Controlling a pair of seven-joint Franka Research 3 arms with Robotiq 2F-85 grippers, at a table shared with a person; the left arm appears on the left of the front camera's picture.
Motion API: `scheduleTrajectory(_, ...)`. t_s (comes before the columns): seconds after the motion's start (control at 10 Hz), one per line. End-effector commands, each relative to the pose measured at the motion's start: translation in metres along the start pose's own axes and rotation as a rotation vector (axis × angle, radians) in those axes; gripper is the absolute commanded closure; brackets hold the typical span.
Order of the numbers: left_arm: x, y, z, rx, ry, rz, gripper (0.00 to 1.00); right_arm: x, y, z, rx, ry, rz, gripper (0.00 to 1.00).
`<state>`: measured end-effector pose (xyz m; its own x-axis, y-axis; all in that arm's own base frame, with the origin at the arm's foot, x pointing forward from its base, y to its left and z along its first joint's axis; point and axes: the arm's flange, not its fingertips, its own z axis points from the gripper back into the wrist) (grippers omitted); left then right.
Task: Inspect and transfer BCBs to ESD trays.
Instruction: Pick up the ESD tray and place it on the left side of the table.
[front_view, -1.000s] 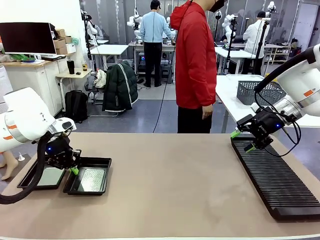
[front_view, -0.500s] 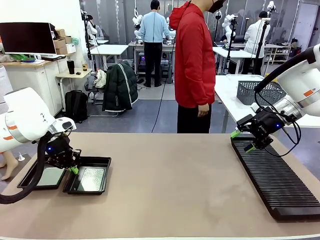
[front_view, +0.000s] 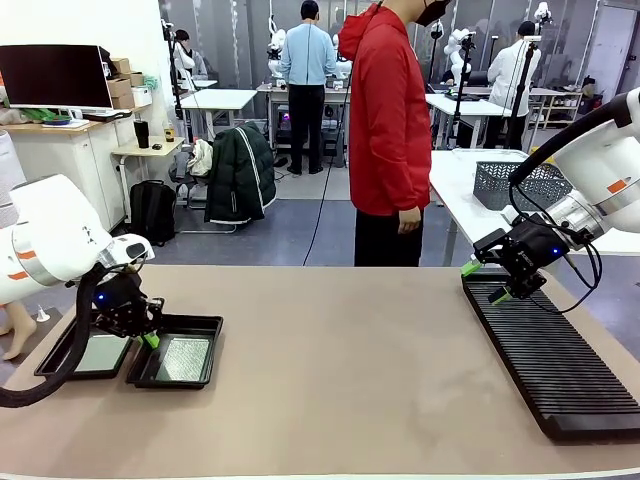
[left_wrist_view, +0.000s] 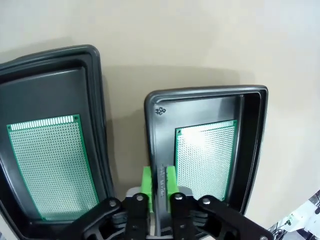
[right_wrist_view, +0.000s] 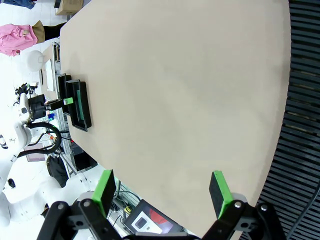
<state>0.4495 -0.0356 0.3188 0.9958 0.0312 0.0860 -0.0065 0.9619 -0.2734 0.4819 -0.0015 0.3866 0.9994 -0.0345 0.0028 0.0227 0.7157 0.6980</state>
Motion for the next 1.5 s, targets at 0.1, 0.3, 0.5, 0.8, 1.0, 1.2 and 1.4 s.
scheduleTrajectory(0.1,0.005,-0.023,0.019,0.056,0.015,-0.006,0.55,0.001,0.002,0.0,-0.024,-0.002,-0.015,0.0)
scheduleTrajectory(0.3,0.009,-0.033,0.037,0.121,0.045,0.005,0.36,0.001,0.002,0.0,-0.024,-0.002,-0.015,0.0)
scheduleTrajectory(0.5,0.011,-0.048,0.065,0.19,0.102,-0.008,0.17,0.001,0.002,0.0,-0.024,-0.002,-0.015,0.0)
scheduleTrajectory(0.8,0.006,-0.069,0.116,0.291,0.146,-0.015,0.08,0.001,0.002,0.0,-0.024,-0.002,-0.015,0.0)
scheduleTrajectory(1.0,0.002,-0.081,0.141,0.305,0.133,-0.036,0.0,0.001,0.002,0.0,-0.024,-0.002,-0.015,0.0)
scheduleTrajectory(1.2,0.001,-0.083,0.158,0.311,0.122,-0.039,0.0,0.001,0.002,0.0,-0.024,-0.002,-0.015,0.0)
scheduleTrajectory(1.4,-0.001,-0.087,0.171,0.31,0.147,-0.017,0.0,0.001,0.002,0.0,-0.024,-0.002,-0.015,0.0)
